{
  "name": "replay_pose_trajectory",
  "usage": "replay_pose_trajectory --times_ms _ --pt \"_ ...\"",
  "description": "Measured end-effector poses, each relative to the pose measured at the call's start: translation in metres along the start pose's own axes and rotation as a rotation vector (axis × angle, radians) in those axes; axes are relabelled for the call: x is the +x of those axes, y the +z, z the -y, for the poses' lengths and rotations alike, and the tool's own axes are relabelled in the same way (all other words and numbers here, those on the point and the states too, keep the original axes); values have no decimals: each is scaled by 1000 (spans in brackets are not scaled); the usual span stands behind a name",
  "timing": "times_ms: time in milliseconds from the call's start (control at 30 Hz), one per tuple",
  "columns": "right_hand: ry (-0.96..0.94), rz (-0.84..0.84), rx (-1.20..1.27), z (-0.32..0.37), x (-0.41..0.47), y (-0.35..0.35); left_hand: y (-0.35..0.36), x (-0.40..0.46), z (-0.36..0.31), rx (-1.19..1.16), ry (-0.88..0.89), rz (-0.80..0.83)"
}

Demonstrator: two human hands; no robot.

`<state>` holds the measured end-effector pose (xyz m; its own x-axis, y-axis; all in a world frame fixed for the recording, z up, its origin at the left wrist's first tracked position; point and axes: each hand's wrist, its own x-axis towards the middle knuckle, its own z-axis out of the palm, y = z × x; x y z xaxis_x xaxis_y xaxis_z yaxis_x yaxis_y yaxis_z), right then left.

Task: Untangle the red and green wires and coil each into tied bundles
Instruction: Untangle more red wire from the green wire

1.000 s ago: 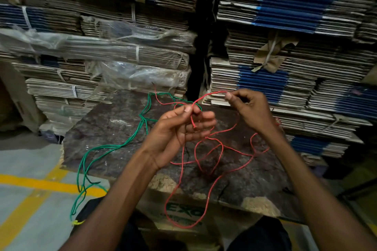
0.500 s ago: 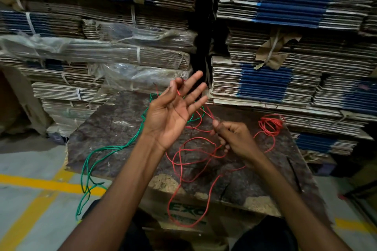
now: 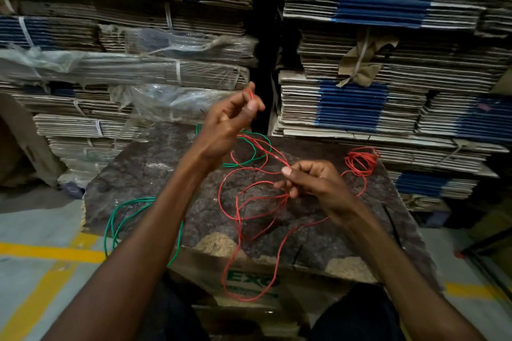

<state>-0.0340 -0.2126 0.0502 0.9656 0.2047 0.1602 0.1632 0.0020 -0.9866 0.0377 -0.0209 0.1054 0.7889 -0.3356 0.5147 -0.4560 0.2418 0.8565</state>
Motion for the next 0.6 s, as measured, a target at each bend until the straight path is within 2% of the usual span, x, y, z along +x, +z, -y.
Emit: replay_pose_trajectory --times_ms 133,300,500,600 --pt "-23 69 -29 7 -3 3 -8 8 4 483 66 170" --pt "-44 94 -210 22 -7 -4 -25 7 12 839 158 256" --pt "-157 75 -337 42 -14 -19 -44 -1 12 847 97 242" --pt "-209 17 -295 52 -11 -26 -52 -4 9 823 54 254"
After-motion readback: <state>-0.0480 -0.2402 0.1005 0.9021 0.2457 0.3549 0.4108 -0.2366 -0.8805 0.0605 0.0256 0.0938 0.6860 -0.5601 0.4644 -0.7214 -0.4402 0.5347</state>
